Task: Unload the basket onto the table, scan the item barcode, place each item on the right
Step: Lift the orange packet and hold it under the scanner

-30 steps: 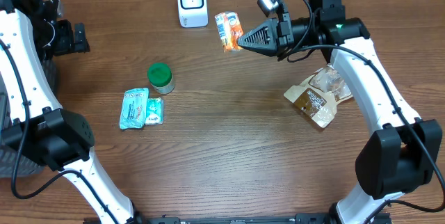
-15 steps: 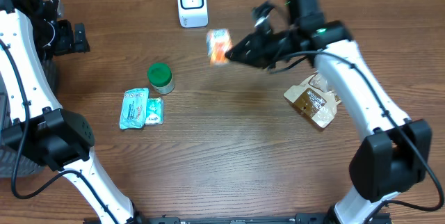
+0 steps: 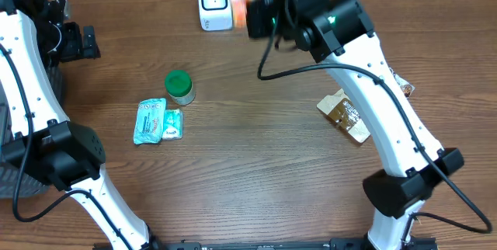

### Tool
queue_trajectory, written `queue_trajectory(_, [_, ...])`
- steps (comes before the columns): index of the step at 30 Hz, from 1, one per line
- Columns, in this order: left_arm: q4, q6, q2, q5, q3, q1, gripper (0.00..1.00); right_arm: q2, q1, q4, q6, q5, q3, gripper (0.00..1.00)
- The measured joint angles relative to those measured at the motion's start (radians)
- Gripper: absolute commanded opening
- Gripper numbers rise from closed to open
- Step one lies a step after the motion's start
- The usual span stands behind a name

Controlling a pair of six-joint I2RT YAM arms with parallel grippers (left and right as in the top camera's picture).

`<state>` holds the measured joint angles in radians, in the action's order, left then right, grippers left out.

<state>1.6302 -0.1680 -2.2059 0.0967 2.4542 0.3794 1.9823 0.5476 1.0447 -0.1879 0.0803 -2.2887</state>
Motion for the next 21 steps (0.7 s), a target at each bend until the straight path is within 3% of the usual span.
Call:
queue_trajectory(7, [0.0,0.0,0.0,0.0,0.0,0.0,0.99,0.208,0.055,-0.444,0.233,0.341,-0.014,0.04])
queue_trajectory(13, [0.0,0.0,0.0,0.0,0.0,0.0,1.0,0.406,0.063,-0.742,0.554,0.441,-0.009,0.04])
queue_trajectory(21, [0.0,0.0,0.0,0.0,0.0,0.0,1.0,0.518,0.062,-0.823,0.822,0.463,-0.008,0.04])
